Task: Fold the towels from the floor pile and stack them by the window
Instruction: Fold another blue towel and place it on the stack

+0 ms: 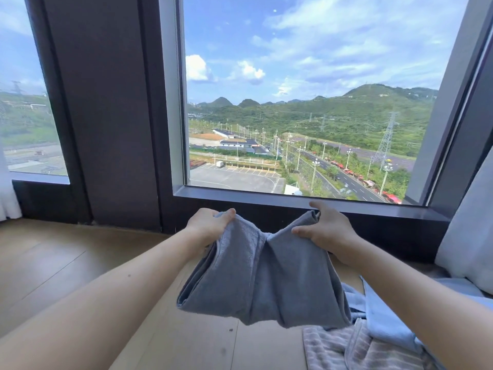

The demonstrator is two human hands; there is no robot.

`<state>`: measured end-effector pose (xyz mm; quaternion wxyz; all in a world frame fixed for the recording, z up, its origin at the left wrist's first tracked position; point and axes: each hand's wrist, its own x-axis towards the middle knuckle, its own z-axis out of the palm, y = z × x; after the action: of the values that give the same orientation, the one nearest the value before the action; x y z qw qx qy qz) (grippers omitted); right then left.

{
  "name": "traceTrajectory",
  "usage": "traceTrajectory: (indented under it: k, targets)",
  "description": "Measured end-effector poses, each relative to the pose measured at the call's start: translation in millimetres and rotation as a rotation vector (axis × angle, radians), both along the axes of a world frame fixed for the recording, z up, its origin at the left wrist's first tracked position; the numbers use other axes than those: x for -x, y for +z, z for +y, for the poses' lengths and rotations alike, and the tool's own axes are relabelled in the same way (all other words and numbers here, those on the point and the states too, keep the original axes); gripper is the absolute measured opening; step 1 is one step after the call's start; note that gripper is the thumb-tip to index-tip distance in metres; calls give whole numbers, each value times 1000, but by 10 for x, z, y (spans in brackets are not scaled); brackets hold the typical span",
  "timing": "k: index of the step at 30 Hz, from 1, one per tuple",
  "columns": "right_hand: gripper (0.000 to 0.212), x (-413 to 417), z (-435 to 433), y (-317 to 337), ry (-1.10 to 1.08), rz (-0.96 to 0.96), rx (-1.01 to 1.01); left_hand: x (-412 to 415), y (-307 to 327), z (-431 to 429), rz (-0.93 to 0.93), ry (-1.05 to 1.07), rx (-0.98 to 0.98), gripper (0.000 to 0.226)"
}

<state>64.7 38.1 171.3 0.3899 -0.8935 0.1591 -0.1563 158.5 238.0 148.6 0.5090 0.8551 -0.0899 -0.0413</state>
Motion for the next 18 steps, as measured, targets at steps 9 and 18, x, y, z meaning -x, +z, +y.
traceTrajectory:
  k: [9, 18]
  targets:
    - [29, -15, -79, -70, -109, 260, 8, 35, 3, 92, -211, -61, -189, 21]
    - [13, -156, -171, -192, -219, 195, -203, -182, -46, 209, -26, 197, -153, 34]
